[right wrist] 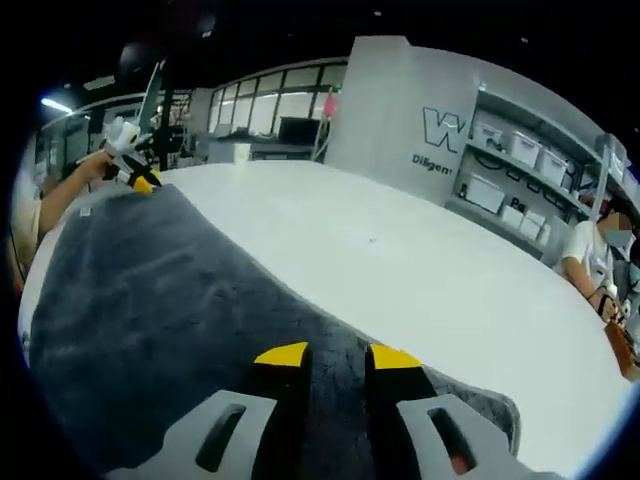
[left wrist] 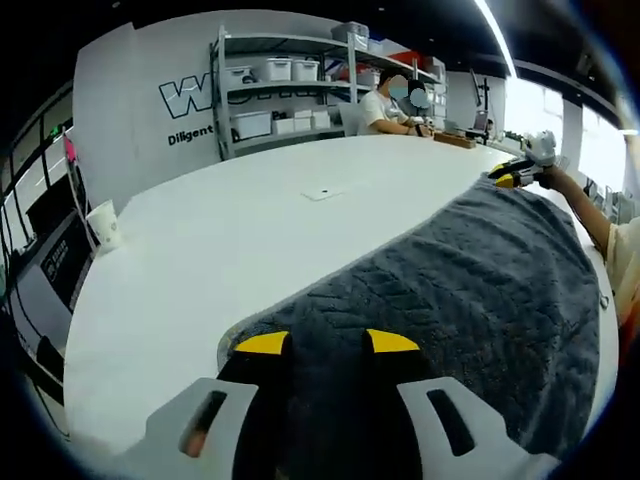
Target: Open the folded towel by lifting each exposed corner and separating the folded layers until the towel lies flat within the target outline without major curled edges
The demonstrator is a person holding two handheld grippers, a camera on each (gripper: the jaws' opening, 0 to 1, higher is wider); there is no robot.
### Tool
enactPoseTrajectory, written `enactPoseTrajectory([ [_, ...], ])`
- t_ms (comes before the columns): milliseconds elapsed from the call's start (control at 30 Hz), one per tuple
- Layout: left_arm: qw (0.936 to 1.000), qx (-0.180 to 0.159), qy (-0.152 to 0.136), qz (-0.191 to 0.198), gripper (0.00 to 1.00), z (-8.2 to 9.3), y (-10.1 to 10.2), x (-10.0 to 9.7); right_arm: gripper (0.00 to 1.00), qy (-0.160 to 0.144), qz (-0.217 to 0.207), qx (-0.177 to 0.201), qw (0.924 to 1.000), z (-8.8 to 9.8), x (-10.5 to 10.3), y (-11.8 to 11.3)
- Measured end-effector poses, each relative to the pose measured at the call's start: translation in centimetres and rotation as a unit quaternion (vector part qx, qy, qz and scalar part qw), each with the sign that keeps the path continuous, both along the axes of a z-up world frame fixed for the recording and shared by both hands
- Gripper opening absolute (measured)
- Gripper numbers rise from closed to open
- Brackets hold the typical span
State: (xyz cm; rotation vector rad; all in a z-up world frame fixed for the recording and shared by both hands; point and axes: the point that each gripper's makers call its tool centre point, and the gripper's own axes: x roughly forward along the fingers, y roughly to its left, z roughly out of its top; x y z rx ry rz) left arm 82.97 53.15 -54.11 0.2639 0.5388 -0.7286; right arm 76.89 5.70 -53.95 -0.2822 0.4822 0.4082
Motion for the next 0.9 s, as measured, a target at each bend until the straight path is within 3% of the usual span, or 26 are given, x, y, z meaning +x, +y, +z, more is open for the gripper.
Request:
enactPoseTrajectory([
  [133,1.0,0.004,0.007,-0.003,0.24,-0.7,-0.3,-0.2,0.14,0.014,0.001,-0.001,0.9999,-0.9,0.2,0.0],
  [300,0.9998,0.012,0.011,-0.009,0.19,-1.2,-0.6,-0.6,0.06,0.02,0.0,0.005,0.9998,-1.1,0.3,-0.1],
  [367,0.9998,0.015,0.01,-0.008,0.18,-1.3,-0.5,-0.6,0.0,0.017,-0.004,-0.012,0.9998,-1.4,0.4,-0.4],
  [467,0.9998,0.017,0.01,-0.005,0.16,-1.3,-0.4,-0.4,0.0,0.027,-0.004,-0.034,0.999,-2.3,0.4,-0.8],
  [900,0.9992,0.038,-0.007,-0.012,0.06,-1.3,-0.8,-0.4,0.0,0.033,-0.013,-0.01,0.9993,-2.2,0.5,-0.9],
])
